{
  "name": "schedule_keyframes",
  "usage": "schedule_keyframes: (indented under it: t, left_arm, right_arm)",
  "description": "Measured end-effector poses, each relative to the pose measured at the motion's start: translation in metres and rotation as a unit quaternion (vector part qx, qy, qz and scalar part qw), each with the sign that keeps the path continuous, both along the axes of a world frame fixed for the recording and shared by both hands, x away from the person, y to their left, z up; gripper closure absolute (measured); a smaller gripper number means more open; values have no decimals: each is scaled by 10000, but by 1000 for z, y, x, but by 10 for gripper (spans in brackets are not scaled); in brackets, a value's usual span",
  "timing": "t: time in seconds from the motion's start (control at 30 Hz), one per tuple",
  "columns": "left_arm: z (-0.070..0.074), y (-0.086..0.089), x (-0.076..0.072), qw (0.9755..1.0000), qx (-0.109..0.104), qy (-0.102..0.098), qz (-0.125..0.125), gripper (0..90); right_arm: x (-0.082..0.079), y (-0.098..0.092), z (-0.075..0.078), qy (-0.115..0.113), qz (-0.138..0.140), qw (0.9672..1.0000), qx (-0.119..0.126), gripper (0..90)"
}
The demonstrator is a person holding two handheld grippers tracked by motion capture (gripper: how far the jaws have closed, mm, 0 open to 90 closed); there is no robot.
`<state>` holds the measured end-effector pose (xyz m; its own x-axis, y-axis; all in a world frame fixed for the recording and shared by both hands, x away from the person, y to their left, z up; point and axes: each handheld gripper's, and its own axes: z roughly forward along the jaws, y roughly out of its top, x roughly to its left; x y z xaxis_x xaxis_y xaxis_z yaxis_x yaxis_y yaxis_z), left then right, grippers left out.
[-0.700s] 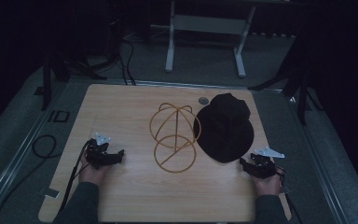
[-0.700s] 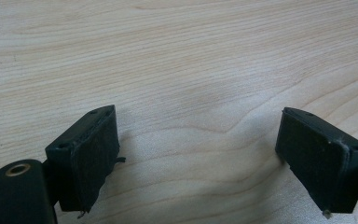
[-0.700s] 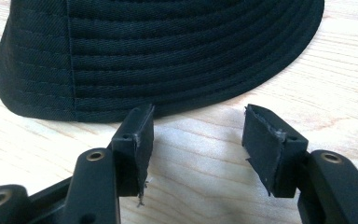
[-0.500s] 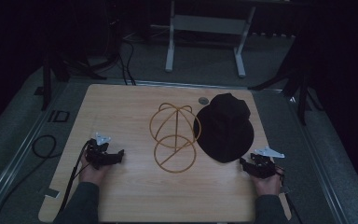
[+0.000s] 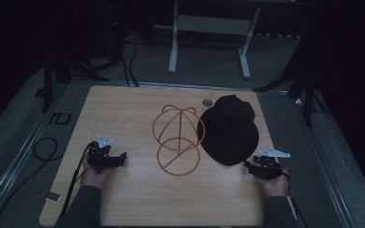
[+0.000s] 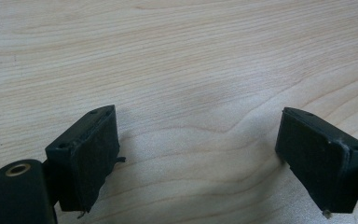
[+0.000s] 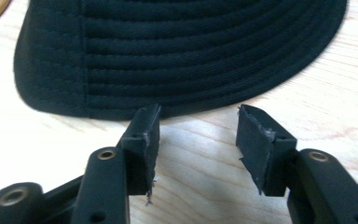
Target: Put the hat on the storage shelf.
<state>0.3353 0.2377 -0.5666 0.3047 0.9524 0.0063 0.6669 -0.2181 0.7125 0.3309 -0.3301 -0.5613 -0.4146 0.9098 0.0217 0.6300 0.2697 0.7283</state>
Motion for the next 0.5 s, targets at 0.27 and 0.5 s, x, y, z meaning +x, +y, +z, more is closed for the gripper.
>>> schedule_keyframes:
  t: [0.27,0.5]
  left_arm:
    - [0,0,0,10000,1,2,4,136]
    - [0,0,0,10000,-14,-6,6,136]
  right_arm:
    - [5,3,11,195,352,9991,-156,516]
    - [10,4,21,343,536,9977,-245,512]
